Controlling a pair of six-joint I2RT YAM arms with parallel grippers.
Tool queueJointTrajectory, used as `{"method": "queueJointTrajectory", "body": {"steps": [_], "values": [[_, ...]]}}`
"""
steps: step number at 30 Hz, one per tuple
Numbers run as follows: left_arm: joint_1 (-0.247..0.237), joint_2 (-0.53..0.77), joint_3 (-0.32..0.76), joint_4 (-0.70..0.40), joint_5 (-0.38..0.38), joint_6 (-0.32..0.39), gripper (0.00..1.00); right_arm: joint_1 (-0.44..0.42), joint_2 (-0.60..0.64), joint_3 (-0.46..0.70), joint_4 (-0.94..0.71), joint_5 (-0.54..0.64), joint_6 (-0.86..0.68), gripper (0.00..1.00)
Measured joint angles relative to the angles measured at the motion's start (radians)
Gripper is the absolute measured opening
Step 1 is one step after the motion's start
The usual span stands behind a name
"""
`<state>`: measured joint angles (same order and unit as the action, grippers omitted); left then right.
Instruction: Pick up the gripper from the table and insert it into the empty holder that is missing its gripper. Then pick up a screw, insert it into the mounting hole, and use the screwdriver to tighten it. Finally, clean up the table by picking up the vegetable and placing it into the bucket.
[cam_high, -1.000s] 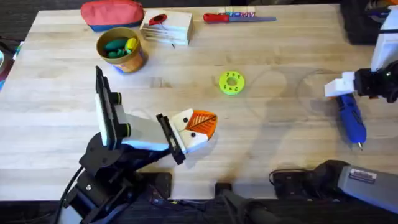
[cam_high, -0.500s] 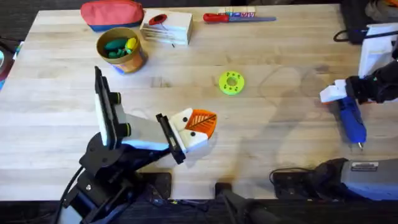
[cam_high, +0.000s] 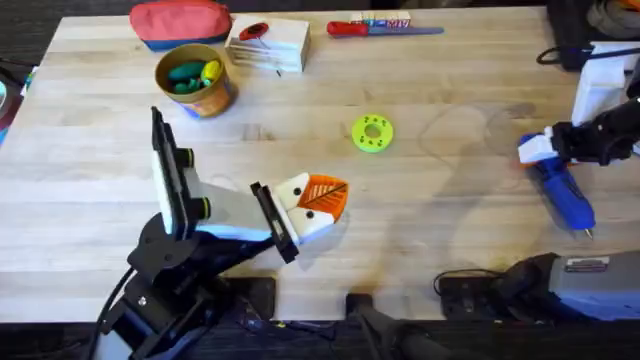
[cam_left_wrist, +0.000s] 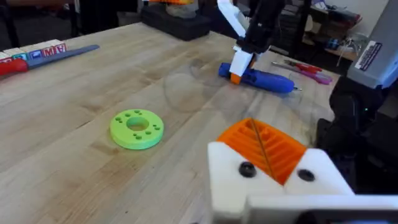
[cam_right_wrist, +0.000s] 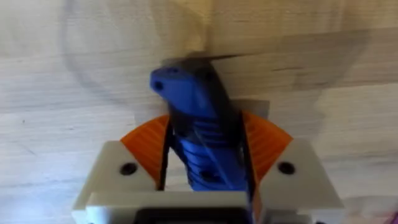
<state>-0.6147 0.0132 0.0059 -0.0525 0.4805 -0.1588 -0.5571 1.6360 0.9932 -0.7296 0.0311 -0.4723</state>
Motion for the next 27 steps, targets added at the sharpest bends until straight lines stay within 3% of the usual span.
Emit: {"method": "queueJointTrajectory", "body": {"steps": [2, 6, 7, 15, 21, 27], "values": [[0.000, 0.000, 0.000, 0.000, 0.000, 0.000, 0.015, 0.000, 0.000, 0.000, -0.002, -0.004, -0.003, 0.487], [0.000, 0.000, 0.000, 0.000, -0.002, 0.000, 0.015, 0.000, 0.002, 0.000, 0.003, 0.005, -0.008, 0.050], [0.000, 0.000, 0.000, 0.000, -0.003, 0.000, 0.015, -0.001, 0.003, 0.000, 0.003, 0.005, -0.002, 0.022], [0.000, 0.000, 0.000, 0.000, -0.003, 0.000, 0.015, -0.002, 0.003, 0.013, -0.004, 0.005, 0.000, 0.013], [0.000, 0.000, 0.000, 0.000, -0.003, 0.000, 0.015, -0.001, -0.005, 0.087, -0.006, -0.014, 0.013, 0.008], [0.000, 0.000, 0.000, 0.000, -0.003, 0.000, 0.015, 0.017, -0.125, 0.132, 0.031, -0.033, 0.085, 0.008]]}}
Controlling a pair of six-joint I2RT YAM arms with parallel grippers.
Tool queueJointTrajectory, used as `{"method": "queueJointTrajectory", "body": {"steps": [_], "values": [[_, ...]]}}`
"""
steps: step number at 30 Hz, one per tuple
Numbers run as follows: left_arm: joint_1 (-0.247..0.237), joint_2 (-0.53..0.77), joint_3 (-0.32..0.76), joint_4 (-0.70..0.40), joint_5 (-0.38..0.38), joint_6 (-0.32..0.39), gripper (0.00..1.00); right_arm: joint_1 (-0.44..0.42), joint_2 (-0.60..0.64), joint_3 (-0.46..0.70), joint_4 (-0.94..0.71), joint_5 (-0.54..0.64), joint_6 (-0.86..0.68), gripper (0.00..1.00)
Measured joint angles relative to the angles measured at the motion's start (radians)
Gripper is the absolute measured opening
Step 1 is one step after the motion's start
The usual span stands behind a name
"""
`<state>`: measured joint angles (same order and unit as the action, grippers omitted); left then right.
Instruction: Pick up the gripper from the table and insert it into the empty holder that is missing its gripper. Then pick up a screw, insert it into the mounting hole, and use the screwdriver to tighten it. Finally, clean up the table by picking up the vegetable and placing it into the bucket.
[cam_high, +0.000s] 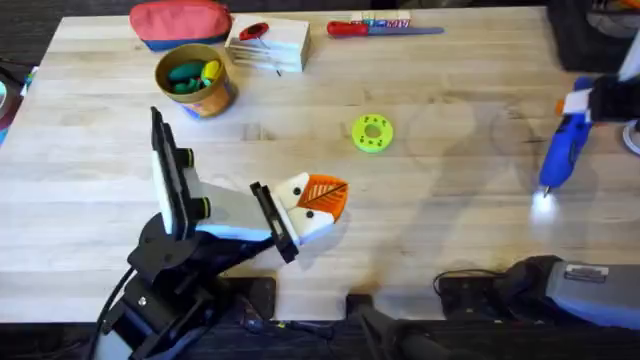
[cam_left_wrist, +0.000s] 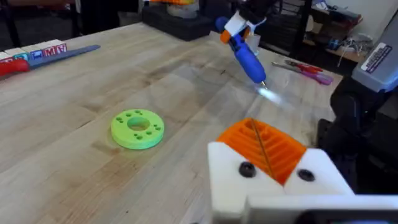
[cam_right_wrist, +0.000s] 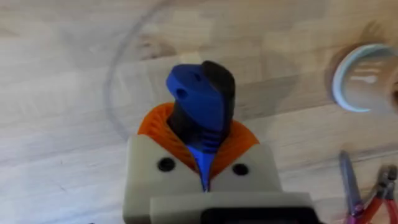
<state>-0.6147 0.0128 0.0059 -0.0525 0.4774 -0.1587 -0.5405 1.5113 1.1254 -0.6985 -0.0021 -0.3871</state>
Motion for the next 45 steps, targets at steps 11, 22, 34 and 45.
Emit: {"method": "queueJointTrajectory", "body": {"steps": [11, 22, 34, 45], "values": [[0.000, 0.000, 0.000, 0.000, 0.000, 0.000, 0.015, 0.056, -0.445, 0.007, 0.127, -0.090, 0.184, 0.008], [0.000, 0.000, 0.000, 0.000, -0.001, 0.000, 0.015, 0.346, -0.834, -0.283, 0.541, -0.264, 0.382, 0.007], [0.000, 0.000, 0.000, 0.000, -0.003, 0.001, 0.015, 0.958, -0.856, -0.466, 1.027, -0.368, 0.521, 0.007], [0.000, 0.000, 0.000, 0.000, -0.002, 0.048, 0.015, 1.263, -0.682, -0.466, 1.207, -0.381, 0.538, 0.007]]}}
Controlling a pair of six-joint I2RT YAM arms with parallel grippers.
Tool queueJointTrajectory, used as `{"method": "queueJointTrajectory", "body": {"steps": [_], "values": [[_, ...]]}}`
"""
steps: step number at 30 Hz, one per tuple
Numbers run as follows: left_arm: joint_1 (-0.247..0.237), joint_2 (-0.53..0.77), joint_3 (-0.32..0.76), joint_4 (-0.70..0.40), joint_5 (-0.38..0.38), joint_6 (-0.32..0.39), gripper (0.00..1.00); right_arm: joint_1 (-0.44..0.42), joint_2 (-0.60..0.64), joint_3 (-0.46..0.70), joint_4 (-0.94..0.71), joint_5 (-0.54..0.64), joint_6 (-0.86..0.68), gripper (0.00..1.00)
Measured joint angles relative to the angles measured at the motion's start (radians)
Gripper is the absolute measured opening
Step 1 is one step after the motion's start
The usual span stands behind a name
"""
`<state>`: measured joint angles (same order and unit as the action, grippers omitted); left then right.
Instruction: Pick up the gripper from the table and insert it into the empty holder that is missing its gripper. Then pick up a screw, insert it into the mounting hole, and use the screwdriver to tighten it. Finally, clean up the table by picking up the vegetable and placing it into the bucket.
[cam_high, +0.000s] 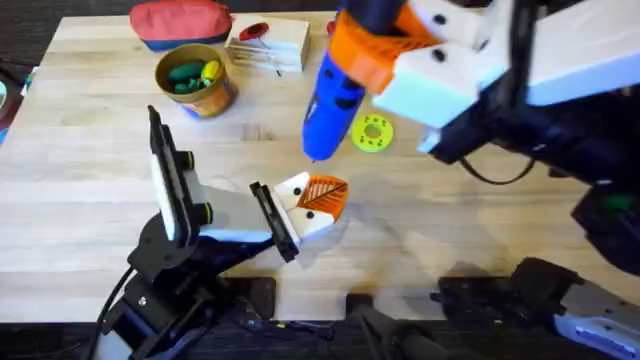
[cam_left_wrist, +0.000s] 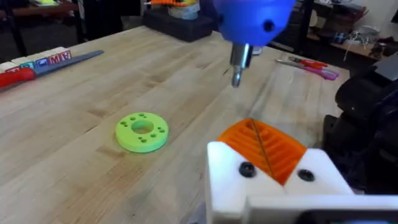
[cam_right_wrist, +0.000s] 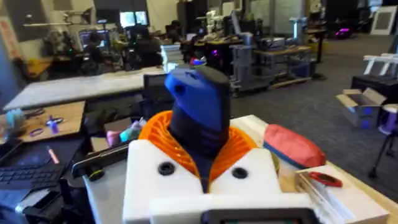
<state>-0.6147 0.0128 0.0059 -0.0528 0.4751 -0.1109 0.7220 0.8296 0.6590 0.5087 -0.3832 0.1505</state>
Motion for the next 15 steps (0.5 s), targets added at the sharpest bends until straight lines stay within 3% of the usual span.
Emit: {"method": "queueJointTrajectory", "body": {"steps": [7, 15], "values": [[0.000, 0.000, 0.000, 0.000, 0.000, 0.005, 0.015, 0.041, 0.083, 0.000, 0.051, -0.003, 0.007, 0.007], [0.000, 0.000, 0.000, 0.000, 0.000, 0.006, 0.015, 0.041, 0.090, 0.000, 0.060, -0.004, 0.039, 0.007]]}}
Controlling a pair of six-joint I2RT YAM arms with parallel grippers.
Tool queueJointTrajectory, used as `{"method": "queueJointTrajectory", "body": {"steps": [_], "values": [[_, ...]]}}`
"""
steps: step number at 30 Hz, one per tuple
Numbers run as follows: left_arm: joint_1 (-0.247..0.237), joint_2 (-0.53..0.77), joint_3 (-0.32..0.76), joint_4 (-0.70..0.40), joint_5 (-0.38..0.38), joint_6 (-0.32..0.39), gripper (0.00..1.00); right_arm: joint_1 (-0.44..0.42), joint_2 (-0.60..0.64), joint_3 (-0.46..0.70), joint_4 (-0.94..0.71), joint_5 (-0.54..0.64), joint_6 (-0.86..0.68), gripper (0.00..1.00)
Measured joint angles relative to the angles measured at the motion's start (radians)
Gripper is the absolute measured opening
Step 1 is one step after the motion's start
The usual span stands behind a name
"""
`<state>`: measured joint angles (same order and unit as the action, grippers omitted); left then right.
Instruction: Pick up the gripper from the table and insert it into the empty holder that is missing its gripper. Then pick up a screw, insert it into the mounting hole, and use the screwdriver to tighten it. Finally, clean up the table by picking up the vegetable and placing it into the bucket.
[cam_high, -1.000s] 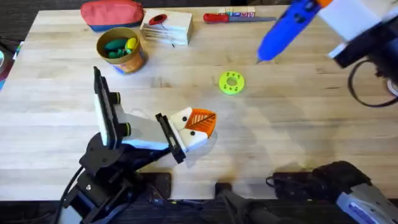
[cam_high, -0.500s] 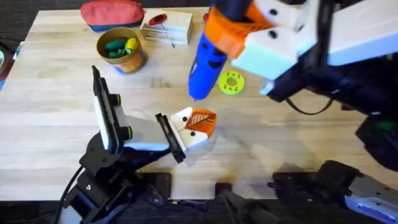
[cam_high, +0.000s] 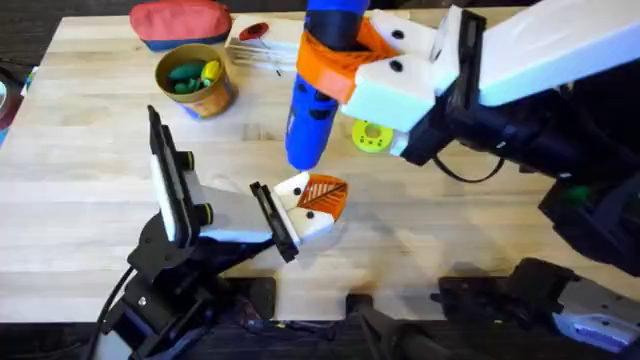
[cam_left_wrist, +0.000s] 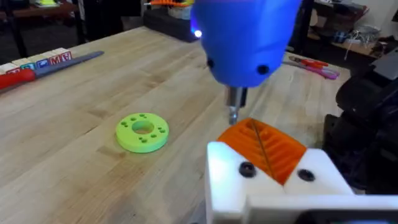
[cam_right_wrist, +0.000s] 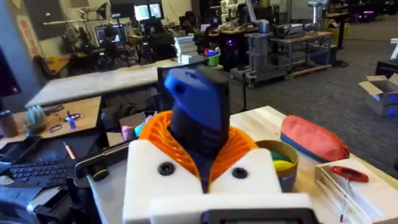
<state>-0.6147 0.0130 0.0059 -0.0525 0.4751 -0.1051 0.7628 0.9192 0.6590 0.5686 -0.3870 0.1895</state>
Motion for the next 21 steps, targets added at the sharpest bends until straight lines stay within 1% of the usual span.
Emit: {"method": "queueJointTrajectory", "body": {"steps": [9, 21], "values": [[0.000, 0.000, 0.000, 0.000, 0.000, 0.000, 0.015, 0.000, 0.029, 0.000, 0.000, -0.005, 0.089, 0.007], [0.000, 0.000, 0.000, 0.000, 0.000, 0.000, 0.015, 0.000, 0.030, 0.000, -0.051, -0.023, 0.103, 0.007]]}}
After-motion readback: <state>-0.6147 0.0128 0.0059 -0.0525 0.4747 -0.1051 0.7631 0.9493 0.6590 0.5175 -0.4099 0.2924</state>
